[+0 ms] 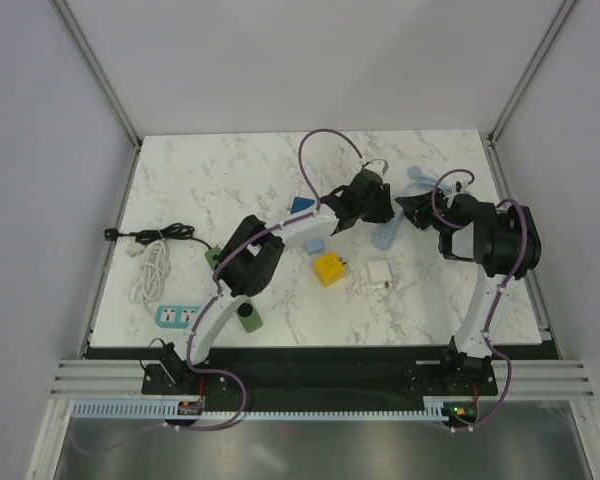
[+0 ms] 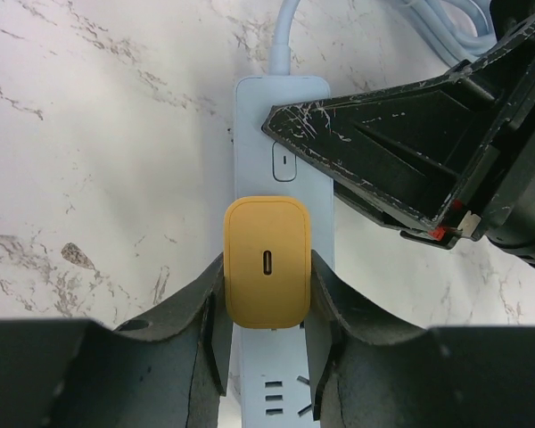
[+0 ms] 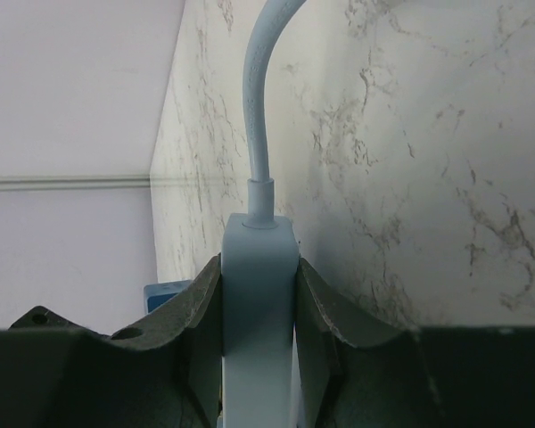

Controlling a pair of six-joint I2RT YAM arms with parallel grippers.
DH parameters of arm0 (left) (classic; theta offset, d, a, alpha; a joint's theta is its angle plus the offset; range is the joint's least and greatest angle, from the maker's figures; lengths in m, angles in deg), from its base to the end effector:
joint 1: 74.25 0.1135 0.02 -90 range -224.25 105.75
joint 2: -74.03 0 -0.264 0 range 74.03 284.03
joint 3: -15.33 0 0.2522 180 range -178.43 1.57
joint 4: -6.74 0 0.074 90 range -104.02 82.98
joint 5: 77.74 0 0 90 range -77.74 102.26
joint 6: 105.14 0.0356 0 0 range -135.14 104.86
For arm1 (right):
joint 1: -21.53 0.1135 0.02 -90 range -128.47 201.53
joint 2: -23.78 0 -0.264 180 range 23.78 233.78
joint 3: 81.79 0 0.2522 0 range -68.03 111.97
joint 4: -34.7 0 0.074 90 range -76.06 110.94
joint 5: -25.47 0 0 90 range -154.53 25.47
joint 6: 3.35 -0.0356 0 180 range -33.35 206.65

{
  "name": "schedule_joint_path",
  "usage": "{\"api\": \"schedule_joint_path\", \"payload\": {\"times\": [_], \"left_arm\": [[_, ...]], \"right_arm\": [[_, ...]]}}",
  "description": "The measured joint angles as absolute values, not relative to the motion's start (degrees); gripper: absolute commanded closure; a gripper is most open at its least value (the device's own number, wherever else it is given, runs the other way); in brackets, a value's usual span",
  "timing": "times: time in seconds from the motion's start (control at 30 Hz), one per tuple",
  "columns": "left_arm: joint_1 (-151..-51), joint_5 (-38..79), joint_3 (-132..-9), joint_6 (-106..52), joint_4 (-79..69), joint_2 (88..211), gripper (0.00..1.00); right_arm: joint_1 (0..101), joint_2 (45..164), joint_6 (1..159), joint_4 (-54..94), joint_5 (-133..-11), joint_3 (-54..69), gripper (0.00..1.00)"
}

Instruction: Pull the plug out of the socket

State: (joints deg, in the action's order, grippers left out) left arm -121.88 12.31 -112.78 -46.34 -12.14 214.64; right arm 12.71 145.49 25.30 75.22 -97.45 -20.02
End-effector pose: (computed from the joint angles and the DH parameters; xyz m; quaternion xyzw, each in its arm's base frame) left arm 0.3799 -0.4166 0.1694 0.1248 0.8630 -0.3111 0.3780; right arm 0.3815 -0.0396 0.0853 0.3160 0.7346 0.4526 0.3945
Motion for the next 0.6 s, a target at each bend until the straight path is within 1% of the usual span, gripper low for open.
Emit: {"api": "schedule_joint_path", "payload": {"times": [0.3,0.4,0.6], "left_arm": [[-124.13,5.25,-113.45,-43.69,-14.72,214.12,0.98],[-123.87,6.43,-113.43,-44.35,-14.70,214.07,0.98],[-121.67,13.41,-112.34,-49.02,-13.21,214.07,0.98]], "right_arm": [[12.73,145.49,25.35,75.18,-98.68,-20.02,1.00],[12.73,145.49,25.35,75.18,-98.77,-20.02,1.00],[12.75,145.49,25.30,75.20,-98.24,-20.02,1.00]]}}
